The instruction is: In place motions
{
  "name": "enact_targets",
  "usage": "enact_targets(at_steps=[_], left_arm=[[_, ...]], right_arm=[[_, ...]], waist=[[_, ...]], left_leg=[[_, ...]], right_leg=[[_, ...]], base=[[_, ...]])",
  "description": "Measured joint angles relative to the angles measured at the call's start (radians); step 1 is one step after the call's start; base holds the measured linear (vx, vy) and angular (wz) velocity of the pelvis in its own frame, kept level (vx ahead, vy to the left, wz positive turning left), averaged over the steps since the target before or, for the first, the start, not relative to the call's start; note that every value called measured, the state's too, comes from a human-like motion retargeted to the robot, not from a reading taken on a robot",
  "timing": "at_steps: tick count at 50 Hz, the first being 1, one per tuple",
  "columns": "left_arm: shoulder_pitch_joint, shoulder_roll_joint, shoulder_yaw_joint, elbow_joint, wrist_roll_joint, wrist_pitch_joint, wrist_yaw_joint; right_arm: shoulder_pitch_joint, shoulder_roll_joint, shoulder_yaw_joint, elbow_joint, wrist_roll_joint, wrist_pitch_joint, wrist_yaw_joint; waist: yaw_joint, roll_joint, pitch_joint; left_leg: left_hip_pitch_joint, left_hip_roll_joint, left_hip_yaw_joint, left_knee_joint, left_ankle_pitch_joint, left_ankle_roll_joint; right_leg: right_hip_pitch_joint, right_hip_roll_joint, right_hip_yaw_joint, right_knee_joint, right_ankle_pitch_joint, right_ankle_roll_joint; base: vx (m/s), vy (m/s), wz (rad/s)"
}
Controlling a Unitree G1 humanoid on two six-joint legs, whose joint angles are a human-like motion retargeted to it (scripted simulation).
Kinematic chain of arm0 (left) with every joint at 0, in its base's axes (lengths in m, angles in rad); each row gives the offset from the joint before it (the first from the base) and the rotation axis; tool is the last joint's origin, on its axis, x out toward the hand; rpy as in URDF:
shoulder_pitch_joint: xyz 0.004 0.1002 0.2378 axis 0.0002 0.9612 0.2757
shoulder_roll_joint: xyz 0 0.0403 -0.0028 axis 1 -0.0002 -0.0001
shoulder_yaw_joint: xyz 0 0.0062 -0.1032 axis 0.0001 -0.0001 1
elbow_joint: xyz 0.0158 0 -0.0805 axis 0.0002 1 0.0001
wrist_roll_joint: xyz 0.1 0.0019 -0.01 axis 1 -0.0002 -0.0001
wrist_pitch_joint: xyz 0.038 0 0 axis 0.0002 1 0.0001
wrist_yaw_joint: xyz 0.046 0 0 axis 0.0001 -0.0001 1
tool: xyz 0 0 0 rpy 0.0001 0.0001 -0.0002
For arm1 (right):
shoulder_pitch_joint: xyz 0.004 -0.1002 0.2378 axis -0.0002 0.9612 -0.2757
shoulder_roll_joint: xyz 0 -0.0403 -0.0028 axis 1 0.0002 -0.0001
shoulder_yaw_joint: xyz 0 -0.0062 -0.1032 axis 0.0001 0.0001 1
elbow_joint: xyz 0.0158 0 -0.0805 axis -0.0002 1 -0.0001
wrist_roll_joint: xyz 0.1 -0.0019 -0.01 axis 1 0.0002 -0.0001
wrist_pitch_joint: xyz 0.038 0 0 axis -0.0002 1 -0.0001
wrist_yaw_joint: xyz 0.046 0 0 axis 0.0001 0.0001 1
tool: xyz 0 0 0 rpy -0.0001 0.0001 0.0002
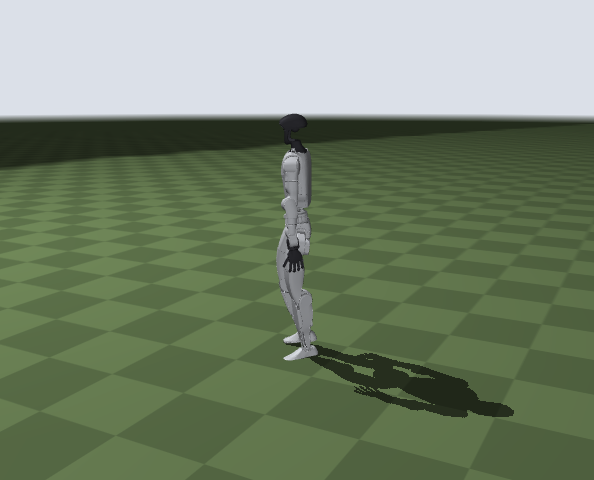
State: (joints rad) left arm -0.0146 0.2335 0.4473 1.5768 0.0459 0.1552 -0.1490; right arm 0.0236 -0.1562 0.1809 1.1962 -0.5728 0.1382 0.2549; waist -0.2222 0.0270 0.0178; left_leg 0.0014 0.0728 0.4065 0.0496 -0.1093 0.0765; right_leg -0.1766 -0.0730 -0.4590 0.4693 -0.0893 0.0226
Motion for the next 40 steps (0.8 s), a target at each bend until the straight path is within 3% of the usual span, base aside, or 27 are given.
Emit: enact_targets(at_steps=[5,10,15,18,21,25,27,30,34,40], left_arm=[[-0.033,0.014,-0.002,-0.003,-0.029,-0.003,-0.011],[-0.039,-0.003,-0.049,-0.016,-0.005,-0.018,-0.023],[-0.022,-0.037,-0.084,-0.024,0.014,-0.028,-0.043],[-0.003,-0.055,-0.095,-0.011,0.025,-0.027,-0.035],[0.005,-0.072,-0.12,-0.004,0.027,-0.021,-0.011],[-0.021,-0.083,-0.206,-0.03,-0.013,-0.016,0.029],[-0.036,-0.079,-0.266,-0.07,-0.022,-0.019,0.037],[-0.049,-0.081,-0.327,-0.167,-0.013,-0.027,0.038],[-0.055,-0.092,-0.371,-0.298,-0.029,-0.061,0.048],[-0.069,-0.103,-0.452,-0.435,-0.027,-0.073,0.028]], right_arm=[[0.007,-0.017,0.015,-0.042,-0.071,-0.02,-0.014],[0.03,-0.026,-0.029,-0.023,-0.032,0.007,-0.013],[0.057,-0.031,-0.087,-0.032,0.048,0.032,-0.006],[0.071,-0.032,-0.111,-0.043,0.099,0.033,-0.019],[0.072,-0.039,-0.134,-0.055,0.131,0.035,-0.025],[0.054,-0.049,-0.161,-0.113,0.146,0.035,-0.014],[0.059,-0.056,-0.161,-0.168,0.146,0.018,-0.017],[0.057,-0.071,-0.137,-0.245,0.131,-0.009,-0.041],[0.034,-0.07,-0.092,-0.322,0.092,-0.021,-0.052],[0.007,-0.057,-0.004,-0.389,0.102,-0.059,-0.009]], waist=[[-0.027,-0.056,0.018],[-0.035,-0.054,0.045],[-0.052,-0.043,0.068],[-0.058,-0.047,0.075],[-0.037,-0.042,0.097],[-0.024,-0.062,0.165],[-0.037,-0.056,0.175],[-0.028,-0.06,0.202],[0.01,-0.041,0.246],[0.1,0.027,0.332]], left_leg=[[0.044,-0.063,-0.033,-0.013,-0.025,0.001],[0.096,-0.07,-0.075,-0.014,-0.057,-0.008],[0.128,-0.072,-0.133,0.009,-0.09,-0.019],[0.135,-0.073,-0.164,0.047,-0.092,-0.036],[0.115,-0.059,-0.193,0.128,-0.037,-0.065],[0.0,-0.034,-0.229,0.385,0.178,-0.107],[-0.083,-0.023,-0.244,0.515,0.238,-0.096],[-0.174,0.017,-0.138,0.627,0.197,-0.021],[-0.241,0.031,-0.049,0.509,0.166,-0.025],[-0.285,-0.041,-0.126,0.112,0.199,-0.084]], right_leg=[[-0.071,0.001,0.014,-0.268,0.061,-0.029],[-0.148,0.032,0.17,-0.421,0.087,-0.023],[-0.155,0.045,0.268,-0.39,0.112,-0.03],[-0.141,0.035,0.32,-0.366,0.193,-0.03],[-0.131,0.021,0.3,-0.313,0.184,-0.031],[-0.092,-0.044,0.227,-0.275,0.111,-0.051],[-0.093,-0.08,0.178,-0.249,0.071,-0.049],[-0.092,-0.119,0.132,-0.222,0.038,-0.054],[-0.083,-0.096,0.121,-0.229,0.022,-0.066],[-0.019,0.023,0.139,-0.286,0.021,-0.079]], base=[[0.27,-0.11,0.61],[0.34,-0.12,0.61],[0.38,-0.19,0.76],[0.4,-0.27,0.75],[0.35,-0.29,0.69],[0.15,-0.31,1.24],[0.17,-0.35,1.68],[0.08,-0.21,0.95],[0.04,-0.16,-0.01],[0.06,-0.1,-0.53]])
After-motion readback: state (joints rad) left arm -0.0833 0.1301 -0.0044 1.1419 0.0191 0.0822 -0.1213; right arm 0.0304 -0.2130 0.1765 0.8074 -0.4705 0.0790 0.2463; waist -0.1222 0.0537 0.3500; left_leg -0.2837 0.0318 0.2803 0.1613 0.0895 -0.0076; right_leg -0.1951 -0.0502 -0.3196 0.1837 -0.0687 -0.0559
